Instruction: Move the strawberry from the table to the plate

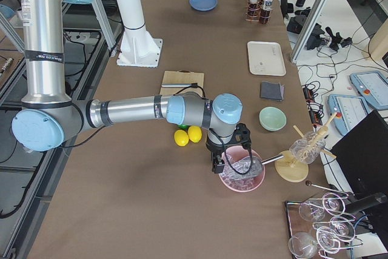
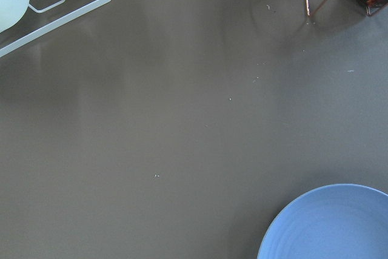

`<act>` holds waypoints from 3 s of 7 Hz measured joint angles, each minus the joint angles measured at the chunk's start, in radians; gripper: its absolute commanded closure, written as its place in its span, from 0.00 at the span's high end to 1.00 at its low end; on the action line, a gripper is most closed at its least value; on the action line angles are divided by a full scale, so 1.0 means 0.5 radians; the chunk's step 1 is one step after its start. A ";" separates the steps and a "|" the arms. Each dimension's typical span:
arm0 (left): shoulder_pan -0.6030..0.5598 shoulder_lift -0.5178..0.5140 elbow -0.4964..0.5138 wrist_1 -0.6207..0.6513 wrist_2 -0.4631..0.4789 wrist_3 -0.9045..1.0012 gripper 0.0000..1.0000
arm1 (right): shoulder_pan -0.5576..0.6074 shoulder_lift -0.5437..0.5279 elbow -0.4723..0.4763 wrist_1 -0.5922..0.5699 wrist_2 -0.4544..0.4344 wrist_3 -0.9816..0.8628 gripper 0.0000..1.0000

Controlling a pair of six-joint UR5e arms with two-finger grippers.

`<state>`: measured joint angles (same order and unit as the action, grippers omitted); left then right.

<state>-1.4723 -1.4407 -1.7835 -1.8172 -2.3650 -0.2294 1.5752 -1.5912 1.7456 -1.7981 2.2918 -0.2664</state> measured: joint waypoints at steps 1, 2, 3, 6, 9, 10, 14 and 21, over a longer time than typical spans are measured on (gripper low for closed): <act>0.087 -0.008 0.022 -0.071 0.008 -0.111 0.98 | -0.001 0.000 0.004 0.001 0.001 0.000 1.00; 0.185 -0.005 0.091 -0.230 0.023 -0.221 0.98 | -0.005 0.002 0.012 0.004 0.001 -0.001 1.00; 0.287 0.001 0.230 -0.492 0.075 -0.346 0.97 | -0.009 0.002 0.026 0.007 0.017 -0.001 1.00; 0.669 -0.004 0.592 -1.242 0.308 -0.952 0.89 | -0.037 0.006 0.031 0.007 0.143 0.032 1.00; 0.820 0.003 0.654 -1.389 0.325 -1.035 0.81 | -0.092 0.025 0.035 0.010 0.156 0.104 1.00; 0.839 0.022 0.657 -1.432 0.292 -1.025 0.75 | -0.099 0.029 0.037 0.010 0.156 0.112 1.00; 0.881 0.096 0.664 -1.522 0.267 -1.015 0.36 | -0.109 0.030 0.031 0.046 0.151 0.115 1.00; 0.892 0.050 0.572 -1.500 0.072 -1.111 0.00 | -0.111 0.027 0.038 0.067 0.152 0.113 1.00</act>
<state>-1.0263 -1.4158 -1.4977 -2.5671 -2.3289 -0.7848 1.5199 -1.5775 1.7644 -1.7647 2.3679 -0.2097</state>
